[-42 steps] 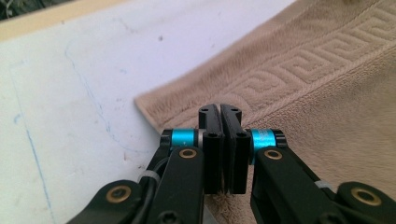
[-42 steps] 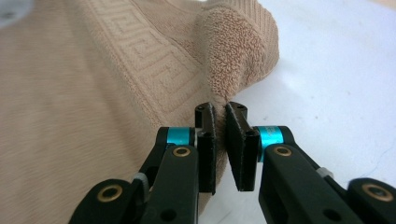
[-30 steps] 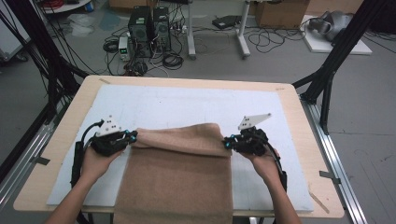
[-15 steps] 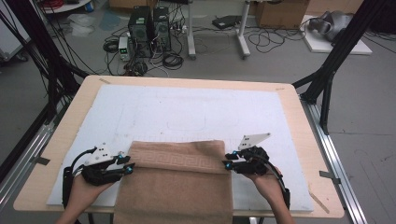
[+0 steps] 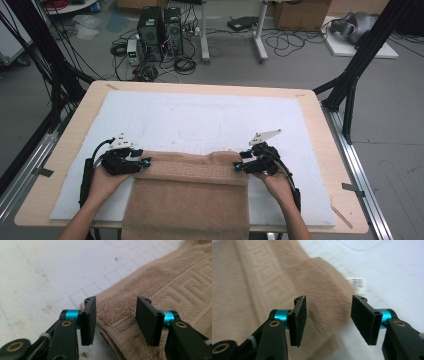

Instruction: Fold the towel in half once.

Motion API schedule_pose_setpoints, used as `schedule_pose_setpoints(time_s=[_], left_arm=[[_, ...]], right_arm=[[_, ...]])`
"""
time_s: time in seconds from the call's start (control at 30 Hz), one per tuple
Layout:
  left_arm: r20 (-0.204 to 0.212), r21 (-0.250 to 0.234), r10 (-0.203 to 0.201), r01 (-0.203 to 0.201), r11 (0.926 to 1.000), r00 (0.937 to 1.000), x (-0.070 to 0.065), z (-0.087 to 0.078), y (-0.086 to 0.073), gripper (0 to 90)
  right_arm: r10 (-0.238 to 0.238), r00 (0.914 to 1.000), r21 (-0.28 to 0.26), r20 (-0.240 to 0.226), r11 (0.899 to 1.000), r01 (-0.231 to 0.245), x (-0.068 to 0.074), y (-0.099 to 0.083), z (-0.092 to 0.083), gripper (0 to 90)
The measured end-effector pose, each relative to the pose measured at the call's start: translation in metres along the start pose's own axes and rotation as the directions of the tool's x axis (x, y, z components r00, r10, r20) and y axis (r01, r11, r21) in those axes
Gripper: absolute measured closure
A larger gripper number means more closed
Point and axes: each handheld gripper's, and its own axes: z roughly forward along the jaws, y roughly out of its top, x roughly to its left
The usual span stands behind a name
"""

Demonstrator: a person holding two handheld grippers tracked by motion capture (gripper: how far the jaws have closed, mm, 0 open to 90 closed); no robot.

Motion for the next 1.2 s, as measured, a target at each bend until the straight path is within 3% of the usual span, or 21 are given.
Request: schedule_pose_setpoints(time_s=[0.1, 0.17, 0.27, 0.4, 0.67, 0.83, 1.03, 1.2], left_arm=[[0.028, 0.018, -0.002, 0.002, 0.9998, 0.9996, 0.002, 0.003, -0.001, 55.1], [0.025, 0.02, 0.009, -0.009, 0.9998, 0.9996, 0.0, 0.004, -0.001, 59.0], [0.029, 0.02, 0.033, -0.033, 0.9993, 0.9991, -0.003, 0.003, 0.0, 68.5], [0.03, 0.011, 0.052, -0.052, 0.9986, 0.9982, -0.004, 0.001, 0.0, 77.0], [0.032, -0.03, 0.047, -0.046, 0.9985, 0.9984, -0.005, -0.01, 0.003, 77.9], [0.016, -0.062, 0.077, -0.076, 0.9952, 0.9969, -0.009, -0.019, 0.012, 77.9], [0.019, -0.09, 0.083, -0.081, 0.9926, 0.9964, -0.012, -0.028, 0.012, 77.5], [0.015, -0.064, 0.085, -0.084, 0.9944, 0.9963, -0.011, -0.021, 0.012, 76.8]], right_arm=[[-0.023, 0.999, 0.013, -0.039, 1.0, 0.023, 0.005, 0.003, 0.007, 46.5], [-0.046, 0.9986, 0.044, -0.026, 0.998, 0.047, 0.008, 0.003, 0.011, 52.3], [-0.059, 0.9972, 0.063, -0.044, 0.996, 0.062, 0.008, 0.003, 0.013, 68.5], [-0.085, 0.9952, 0.047, -0.049, 0.995, 0.087, 0.011, 0.005, 0.008, 76.9], [-0.1, 0.9934, 0.026, -0.056, 0.994, 0.102, 0.013, 0.006, 0.002, 79.8], [-0.115, 0.9922, 0.015, -0.049, 0.993, 0.116, 0.016, 0.009, -0.004, 79.9], [-0.132, 0.9902, -0.017, -0.044, 0.991, 0.132, 0.021, 0.012, -0.018, 79.8], [-0.127, 0.9915, -0.011, -0.032, 0.992, 0.126, 0.019, 0.012, -0.019, 79.9]])
